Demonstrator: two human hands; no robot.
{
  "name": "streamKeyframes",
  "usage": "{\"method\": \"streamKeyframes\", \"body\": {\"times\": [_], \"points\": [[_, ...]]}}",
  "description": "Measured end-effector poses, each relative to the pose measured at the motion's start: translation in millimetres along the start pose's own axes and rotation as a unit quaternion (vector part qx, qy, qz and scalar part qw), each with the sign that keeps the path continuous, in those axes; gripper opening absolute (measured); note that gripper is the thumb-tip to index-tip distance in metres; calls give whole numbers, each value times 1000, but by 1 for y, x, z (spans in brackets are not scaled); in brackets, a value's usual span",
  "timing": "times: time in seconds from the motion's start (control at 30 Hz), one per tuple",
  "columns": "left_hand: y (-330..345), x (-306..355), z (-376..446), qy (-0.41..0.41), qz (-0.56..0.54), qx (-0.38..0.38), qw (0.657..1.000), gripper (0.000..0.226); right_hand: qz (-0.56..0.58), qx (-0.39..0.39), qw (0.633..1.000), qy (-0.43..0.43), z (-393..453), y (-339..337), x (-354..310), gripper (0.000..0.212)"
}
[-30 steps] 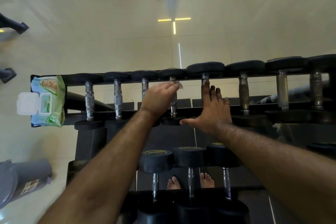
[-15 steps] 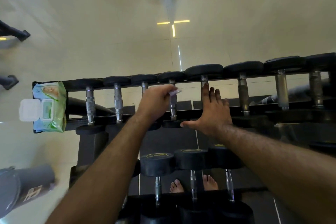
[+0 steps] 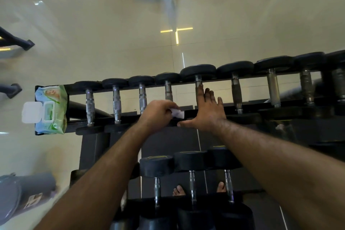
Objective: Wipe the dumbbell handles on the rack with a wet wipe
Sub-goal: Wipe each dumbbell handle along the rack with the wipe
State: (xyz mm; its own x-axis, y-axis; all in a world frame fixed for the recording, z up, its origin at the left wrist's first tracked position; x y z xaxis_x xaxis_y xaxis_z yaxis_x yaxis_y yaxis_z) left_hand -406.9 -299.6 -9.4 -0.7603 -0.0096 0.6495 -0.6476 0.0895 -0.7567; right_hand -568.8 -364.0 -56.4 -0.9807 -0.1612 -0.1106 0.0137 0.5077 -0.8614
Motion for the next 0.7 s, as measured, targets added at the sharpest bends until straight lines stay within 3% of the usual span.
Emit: {"method": "streamKeyframes", "body": {"times": [0.1, 0.17, 0.33, 0.4, 0.47, 0.6, 0.7], "points": [[-13, -2, -1, -85, -135, 149, 976, 25, -97, -5, 994, -54, -3, -13, 18, 155], [-2, -6, 2, -160, -261, 204, 930, 21, -150, 1, 986, -70, -3, -27, 43, 156], [42, 8, 19, -285, -571, 296, 711, 28, -182, -16, 981, -72, 10, -39, 102, 150], [60, 16, 30, -294, -631, 302, 652, 29, -175, -18, 981, -79, 11, -37, 106, 152], [69, 18, 35, -303, -598, 314, 673, 24, -144, -21, 987, -62, 15, -37, 108, 159], [47, 18, 37, -294, -304, 366, 829, 12, -60, -37, 996, -51, 22, -33, 107, 172], [29, 36, 52, -241, -88, 348, 902, 12, -39, -15, 998, -50, 24, -29, 106, 176]]}}
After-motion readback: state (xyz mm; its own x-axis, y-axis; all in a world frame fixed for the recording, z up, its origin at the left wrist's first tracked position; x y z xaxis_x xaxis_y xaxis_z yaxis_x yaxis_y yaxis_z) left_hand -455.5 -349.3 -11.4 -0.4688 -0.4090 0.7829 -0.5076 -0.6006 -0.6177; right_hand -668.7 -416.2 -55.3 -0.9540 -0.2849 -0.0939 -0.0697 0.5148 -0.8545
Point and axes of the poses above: each hand's wrist, its own z-axis towards the middle knuckle, its own y-axis out of the palm, x = y × z, the point moved 10 cm from there along z, towards the middle knuckle, and after that the axes turned 11 degrees about y, right-handed, at the moved point
